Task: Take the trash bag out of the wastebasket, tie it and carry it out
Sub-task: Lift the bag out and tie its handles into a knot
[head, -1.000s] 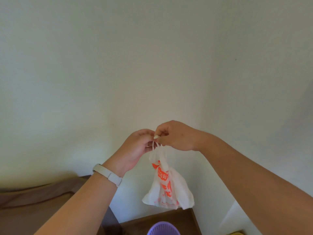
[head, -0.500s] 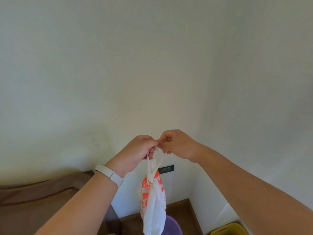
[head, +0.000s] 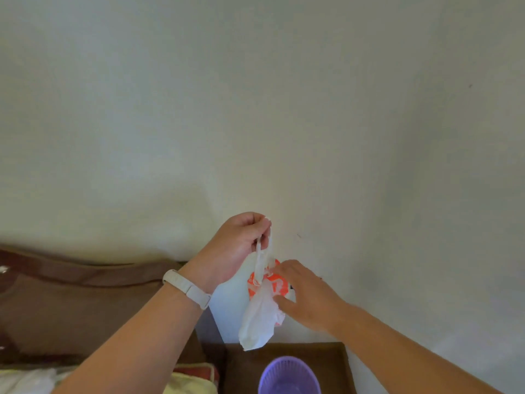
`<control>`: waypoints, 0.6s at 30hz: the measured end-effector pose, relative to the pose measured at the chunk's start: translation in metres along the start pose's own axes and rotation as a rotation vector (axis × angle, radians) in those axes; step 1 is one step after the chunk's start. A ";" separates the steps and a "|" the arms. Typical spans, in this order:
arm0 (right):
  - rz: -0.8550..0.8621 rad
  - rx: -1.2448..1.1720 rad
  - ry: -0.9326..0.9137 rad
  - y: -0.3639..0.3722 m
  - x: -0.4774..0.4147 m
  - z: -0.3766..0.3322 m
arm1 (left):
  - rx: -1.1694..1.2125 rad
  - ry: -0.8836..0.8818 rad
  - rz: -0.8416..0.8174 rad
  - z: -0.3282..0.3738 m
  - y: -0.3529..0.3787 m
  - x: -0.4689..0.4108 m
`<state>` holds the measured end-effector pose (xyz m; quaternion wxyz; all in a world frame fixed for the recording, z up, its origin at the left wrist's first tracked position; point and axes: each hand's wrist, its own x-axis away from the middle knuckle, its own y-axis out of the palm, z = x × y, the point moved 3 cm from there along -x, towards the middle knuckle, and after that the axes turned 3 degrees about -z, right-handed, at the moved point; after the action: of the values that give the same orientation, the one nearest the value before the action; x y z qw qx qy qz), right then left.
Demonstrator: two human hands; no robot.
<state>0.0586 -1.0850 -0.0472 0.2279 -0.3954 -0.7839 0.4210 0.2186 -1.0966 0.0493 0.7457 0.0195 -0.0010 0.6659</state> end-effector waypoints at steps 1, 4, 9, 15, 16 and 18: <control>0.001 0.025 -0.036 -0.001 -0.001 -0.002 | 0.018 0.002 0.014 0.005 0.003 0.003; 0.053 0.038 -0.118 -0.009 -0.005 -0.002 | 0.037 0.014 0.073 0.019 0.013 0.013; 0.052 0.012 -0.302 -0.016 -0.010 0.011 | 0.062 0.052 0.226 0.038 0.033 0.031; -0.034 -0.159 -0.468 -0.005 0.010 0.001 | 0.067 0.045 0.413 0.050 0.047 0.075; -0.053 -0.182 -0.487 -0.002 0.015 -0.005 | 0.068 0.047 0.441 0.051 0.047 0.086; -0.087 -0.222 -0.528 0.005 0.022 -0.018 | 0.074 0.053 0.506 0.055 0.047 0.111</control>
<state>0.0603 -1.0563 -0.0405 -0.0109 -0.2603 -0.8736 0.4110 0.1855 -0.9829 0.1082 0.5541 0.0283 0.0380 0.8311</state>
